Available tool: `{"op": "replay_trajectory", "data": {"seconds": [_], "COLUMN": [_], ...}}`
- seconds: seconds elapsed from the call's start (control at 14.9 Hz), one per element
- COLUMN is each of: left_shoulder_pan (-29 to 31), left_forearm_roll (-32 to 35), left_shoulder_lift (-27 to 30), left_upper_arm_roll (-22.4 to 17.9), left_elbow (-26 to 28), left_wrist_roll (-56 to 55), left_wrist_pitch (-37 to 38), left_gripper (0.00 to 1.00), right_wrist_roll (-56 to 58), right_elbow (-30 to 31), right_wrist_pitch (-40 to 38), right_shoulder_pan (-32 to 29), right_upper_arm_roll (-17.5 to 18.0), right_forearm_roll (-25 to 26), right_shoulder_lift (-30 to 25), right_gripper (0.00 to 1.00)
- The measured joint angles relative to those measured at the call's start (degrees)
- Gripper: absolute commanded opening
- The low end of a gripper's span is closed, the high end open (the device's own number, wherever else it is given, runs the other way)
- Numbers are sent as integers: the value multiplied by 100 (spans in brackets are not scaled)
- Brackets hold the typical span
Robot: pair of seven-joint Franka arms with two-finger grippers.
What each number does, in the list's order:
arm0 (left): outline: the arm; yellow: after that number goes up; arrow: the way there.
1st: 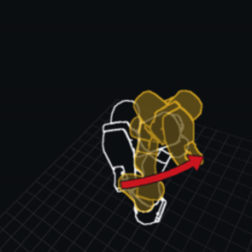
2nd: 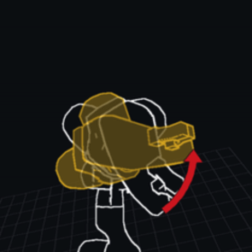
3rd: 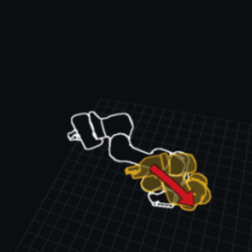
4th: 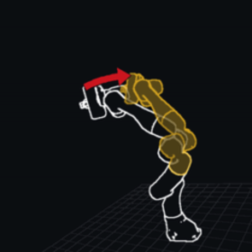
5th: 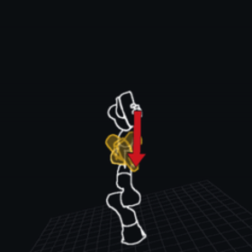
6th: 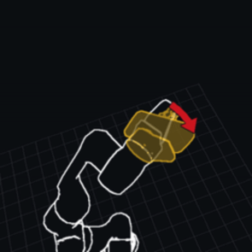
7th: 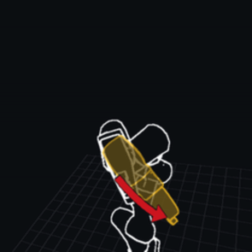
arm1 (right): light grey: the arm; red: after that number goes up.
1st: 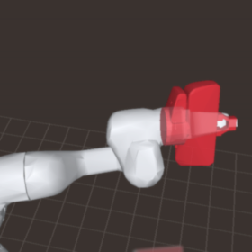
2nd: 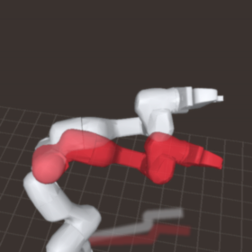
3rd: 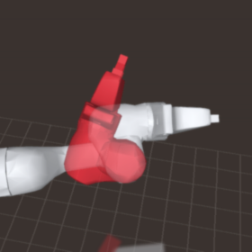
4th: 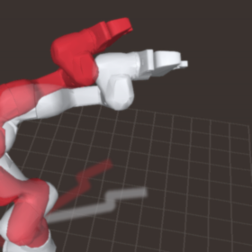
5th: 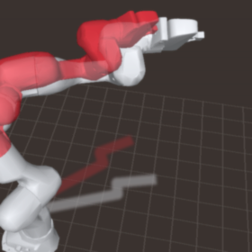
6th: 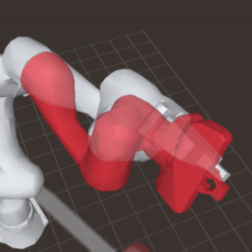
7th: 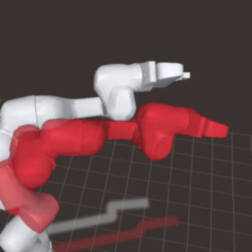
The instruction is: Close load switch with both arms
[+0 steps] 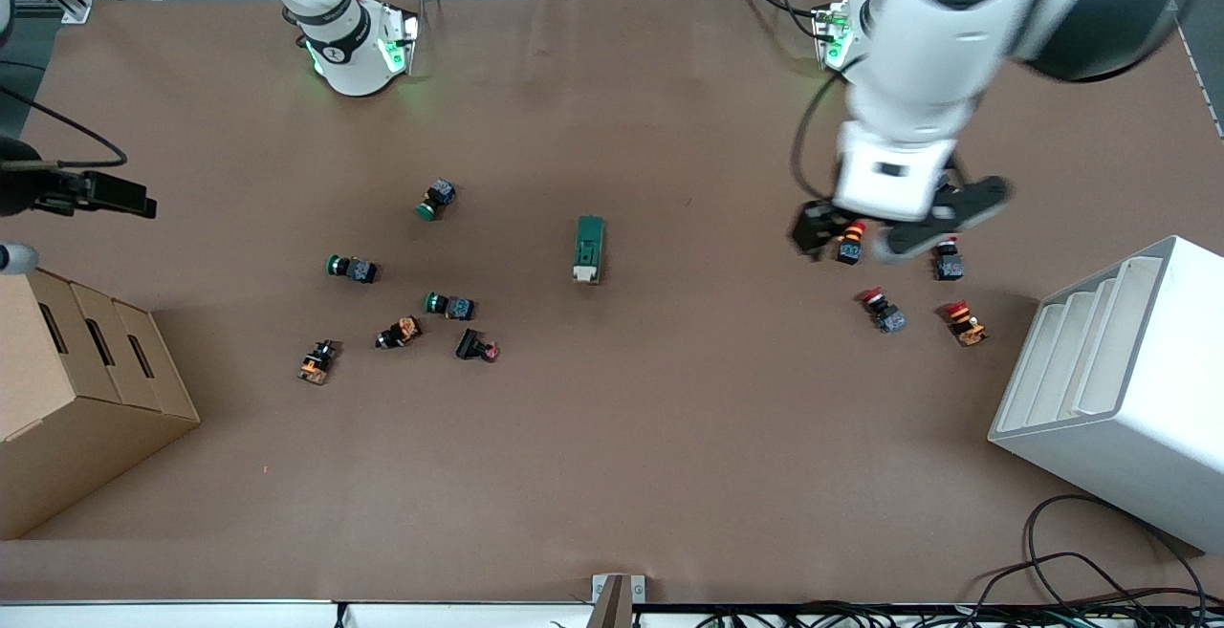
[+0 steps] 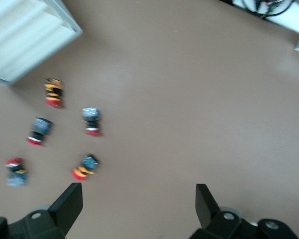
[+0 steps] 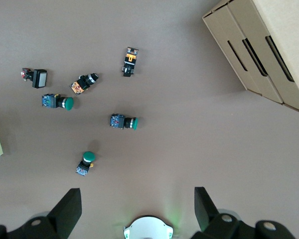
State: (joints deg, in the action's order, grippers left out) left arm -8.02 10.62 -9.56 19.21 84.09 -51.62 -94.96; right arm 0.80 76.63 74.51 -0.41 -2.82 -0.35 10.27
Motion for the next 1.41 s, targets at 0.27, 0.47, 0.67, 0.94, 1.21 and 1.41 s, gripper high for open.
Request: {"op": "replay_trajectory", "data": {"seconds": [0.27,0.47,0.67,0.94,1.21,1.41], "left_shoulder_pan": [332,503,820,1076,1091,1072], "left_forearm_roll": [-495,-817,-959,-1123,-1127,-1128], "left_shoulder_lift": [448,666,820,1025,1136,1136], "left_upper_arm_roll": [-367,-758,-829,-838,-820,-758], "left_elbow": [15,33,122,403,460,490], "left_wrist_roll": [1343,2393,3225,3900,4119,4125], "left_wrist_pitch": [334,632,840,868,988,990], "left_gripper": [100,100,100,100,100,100], "right_wrist_roll": [1,1,1,1,1,1], "right_elbow": [389,793,978,1111,1177,1191], "right_wrist_pitch": [99,236,251,280,282,282], "right_shoulder_pan": [0,1,1,1,1,-5], "right_upper_arm_roll": [0,3,6,8,8,5], "right_forearm_roll": [1,5,5,5,6,7], "right_shoulder_lift": [-377,-726,-963,-1202,-1462,-1600], "right_gripper": [100,100,100,100,100,100]}}
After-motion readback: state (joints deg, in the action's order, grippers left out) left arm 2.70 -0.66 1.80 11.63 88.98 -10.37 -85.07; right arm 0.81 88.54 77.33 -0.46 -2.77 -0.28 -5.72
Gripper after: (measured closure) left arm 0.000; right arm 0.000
